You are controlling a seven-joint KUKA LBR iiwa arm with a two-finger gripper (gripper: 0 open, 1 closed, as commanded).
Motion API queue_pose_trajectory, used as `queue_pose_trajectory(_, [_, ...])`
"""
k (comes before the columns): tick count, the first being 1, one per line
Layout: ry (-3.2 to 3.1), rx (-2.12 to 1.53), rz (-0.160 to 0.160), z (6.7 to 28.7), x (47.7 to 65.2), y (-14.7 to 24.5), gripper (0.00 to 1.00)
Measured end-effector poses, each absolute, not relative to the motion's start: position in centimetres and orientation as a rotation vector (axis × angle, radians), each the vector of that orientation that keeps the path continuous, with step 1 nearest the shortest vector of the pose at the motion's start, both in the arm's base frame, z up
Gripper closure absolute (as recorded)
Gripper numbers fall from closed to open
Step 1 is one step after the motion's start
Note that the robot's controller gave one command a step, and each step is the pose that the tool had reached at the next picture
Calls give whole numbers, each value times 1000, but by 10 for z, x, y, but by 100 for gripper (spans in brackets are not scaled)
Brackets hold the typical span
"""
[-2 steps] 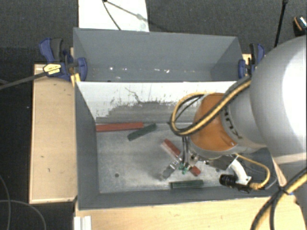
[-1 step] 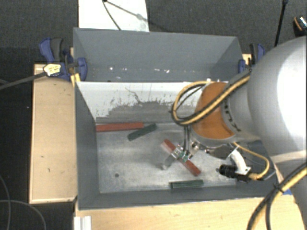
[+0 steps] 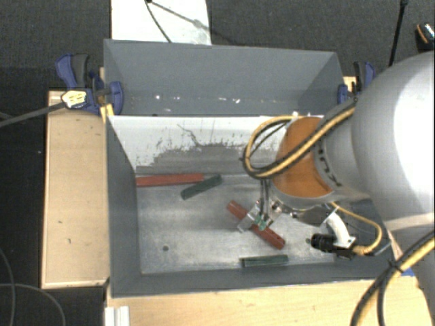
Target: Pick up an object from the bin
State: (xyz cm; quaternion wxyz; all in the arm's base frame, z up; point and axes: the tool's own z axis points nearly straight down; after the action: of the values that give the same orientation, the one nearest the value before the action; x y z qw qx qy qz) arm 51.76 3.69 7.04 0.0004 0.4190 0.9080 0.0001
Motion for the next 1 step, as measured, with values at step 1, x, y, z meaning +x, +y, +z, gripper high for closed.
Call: queue_pose_trajectory(1, [2856,1300,2,90,518,37,100])
